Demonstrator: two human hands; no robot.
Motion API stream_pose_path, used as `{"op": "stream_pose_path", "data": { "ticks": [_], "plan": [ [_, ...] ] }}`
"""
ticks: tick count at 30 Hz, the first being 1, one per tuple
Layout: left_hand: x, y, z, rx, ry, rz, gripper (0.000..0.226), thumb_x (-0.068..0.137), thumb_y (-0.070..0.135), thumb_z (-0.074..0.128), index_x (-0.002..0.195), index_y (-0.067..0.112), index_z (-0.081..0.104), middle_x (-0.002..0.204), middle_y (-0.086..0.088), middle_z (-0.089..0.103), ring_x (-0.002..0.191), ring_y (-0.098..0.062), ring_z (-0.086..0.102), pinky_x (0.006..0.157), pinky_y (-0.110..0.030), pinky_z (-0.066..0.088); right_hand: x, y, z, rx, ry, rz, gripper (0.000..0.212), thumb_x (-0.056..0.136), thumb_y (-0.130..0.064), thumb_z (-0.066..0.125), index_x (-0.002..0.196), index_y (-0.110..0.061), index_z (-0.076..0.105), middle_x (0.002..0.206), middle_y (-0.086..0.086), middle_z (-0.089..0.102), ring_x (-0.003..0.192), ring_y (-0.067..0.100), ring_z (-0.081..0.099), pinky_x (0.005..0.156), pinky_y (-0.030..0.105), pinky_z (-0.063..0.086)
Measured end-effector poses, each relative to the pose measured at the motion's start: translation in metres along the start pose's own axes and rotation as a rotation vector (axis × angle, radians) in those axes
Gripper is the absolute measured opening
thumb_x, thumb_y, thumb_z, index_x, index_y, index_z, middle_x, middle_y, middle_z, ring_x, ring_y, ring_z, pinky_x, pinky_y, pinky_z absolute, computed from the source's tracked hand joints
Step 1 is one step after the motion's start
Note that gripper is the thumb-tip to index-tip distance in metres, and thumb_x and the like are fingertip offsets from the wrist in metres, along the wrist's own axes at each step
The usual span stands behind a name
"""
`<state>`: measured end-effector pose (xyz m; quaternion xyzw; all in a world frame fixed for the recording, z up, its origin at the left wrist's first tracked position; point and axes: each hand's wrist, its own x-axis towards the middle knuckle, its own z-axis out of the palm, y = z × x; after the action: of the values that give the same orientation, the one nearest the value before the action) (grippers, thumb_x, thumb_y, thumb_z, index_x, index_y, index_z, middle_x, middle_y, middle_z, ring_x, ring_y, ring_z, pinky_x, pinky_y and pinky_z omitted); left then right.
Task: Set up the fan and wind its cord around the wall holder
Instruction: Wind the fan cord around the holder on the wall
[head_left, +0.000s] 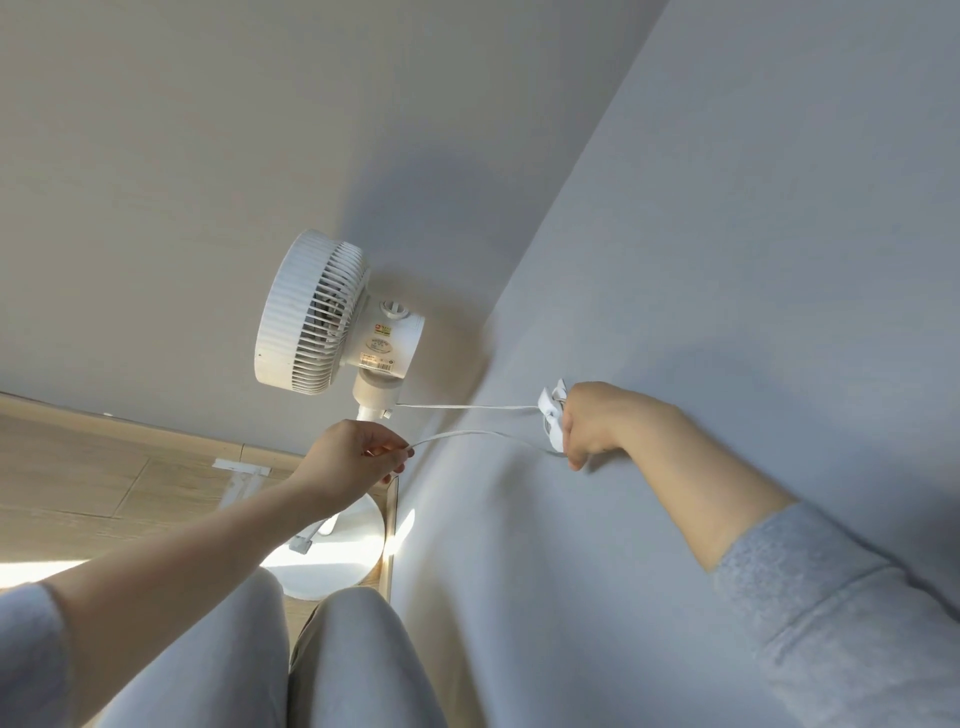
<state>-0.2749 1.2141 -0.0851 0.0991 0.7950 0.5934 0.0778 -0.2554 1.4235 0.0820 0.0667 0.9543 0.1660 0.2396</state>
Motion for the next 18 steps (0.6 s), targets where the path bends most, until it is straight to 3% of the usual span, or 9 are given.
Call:
{"op": "stream_pose_path", "data": {
  "ticks": [3, 6, 8, 10, 13, 16, 18],
  "plan": [
    [-0.001, -0.001, 0.0, 0.013, 0.0, 0.006, 0.009, 0.085, 0.016, 0.064, 0.086, 0.015, 0.074, 0.077, -0.002, 0.073, 0.067, -0.017, 0.066, 0.068, -0.024, 0.053, -0.004, -0.002, 0.007, -0.016, 0.039, 0.002, 0.021, 0.082, -0.012, 0.067, 0.09, -0.019, 0.05, 0.065, -0.009, 0.023, 0.072, 0.021, 0.049, 0.06, 0.025, 0.037],
    [-0.001, -0.003, 0.0, 0.023, 0.002, 0.002, 0.009, 0.085, 0.016, 0.065, 0.085, 0.016, 0.074, 0.077, -0.002, 0.074, 0.065, -0.016, 0.066, 0.064, -0.018, 0.052, -0.004, -0.001, 0.015, 0.046, 0.087, 0.04, 0.024, 0.079, -0.01, 0.068, 0.101, -0.009, 0.058, 0.07, -0.002, 0.043, 0.074, 0.023, 0.054, 0.063, 0.026, 0.045],
    [-0.002, -0.004, 0.0, 0.016, 0.003, -0.005, 0.009, 0.085, 0.015, 0.065, 0.085, 0.016, 0.074, 0.077, -0.002, 0.074, 0.066, -0.017, 0.066, 0.065, -0.02, 0.052, -0.004, -0.004, 0.025, 0.079, 0.108, 0.08, 0.017, 0.077, -0.008, 0.066, 0.077, -0.011, 0.05, 0.064, 0.0, 0.036, 0.059, 0.019, 0.051, 0.058, 0.025, 0.043],
    [-0.003, -0.005, 0.001, 0.008, -0.008, -0.007, 0.009, 0.084, 0.015, 0.066, 0.085, 0.015, 0.074, 0.075, -0.002, 0.074, 0.067, -0.017, 0.066, 0.068, -0.024, 0.053, -0.003, -0.007, 0.038, 0.09, 0.147, 0.134, 0.037, 0.078, -0.007, 0.065, 0.063, -0.015, 0.032, 0.06, -0.003, 0.027, 0.049, 0.012, 0.04, 0.046, 0.022, 0.031],
    [-0.005, -0.005, 0.005, 0.026, -0.04, 0.003, 0.009, 0.084, 0.016, 0.065, 0.086, 0.016, 0.075, 0.073, 0.002, 0.073, 0.065, -0.015, 0.066, 0.067, -0.023, 0.052, -0.004, -0.008, 0.053, 0.13, 0.256, 0.191, 0.04, 0.081, -0.003, 0.058, 0.057, -0.014, 0.027, 0.057, 0.001, 0.034, 0.054, 0.02, 0.044, 0.041, 0.023, 0.024],
    [-0.004, -0.004, 0.007, 0.028, -0.047, 0.002, 0.01, 0.085, 0.017, 0.065, 0.087, 0.017, 0.074, 0.074, 0.002, 0.073, 0.066, -0.014, 0.066, 0.062, -0.017, 0.049, -0.01, -0.006, 0.07, 0.285, 0.382, 0.242, 0.036, 0.078, -0.002, 0.053, 0.053, -0.013, 0.031, 0.053, 0.004, 0.035, 0.047, 0.02, 0.034, 0.039, 0.024, 0.023],
    [-0.003, -0.005, 0.007, 0.027, -0.045, 0.001, 0.009, 0.085, 0.017, 0.065, 0.087, 0.018, 0.074, 0.076, 0.001, 0.074, 0.067, -0.014, 0.067, 0.061, -0.014, 0.049, -0.013, -0.011, 0.088, 0.401, 0.488, 0.244, 0.028, 0.079, -0.009, 0.054, 0.057, -0.015, 0.039, 0.062, 0.005, 0.044, 0.055, 0.023, 0.037, 0.048, 0.028, 0.03]
  ]
}}
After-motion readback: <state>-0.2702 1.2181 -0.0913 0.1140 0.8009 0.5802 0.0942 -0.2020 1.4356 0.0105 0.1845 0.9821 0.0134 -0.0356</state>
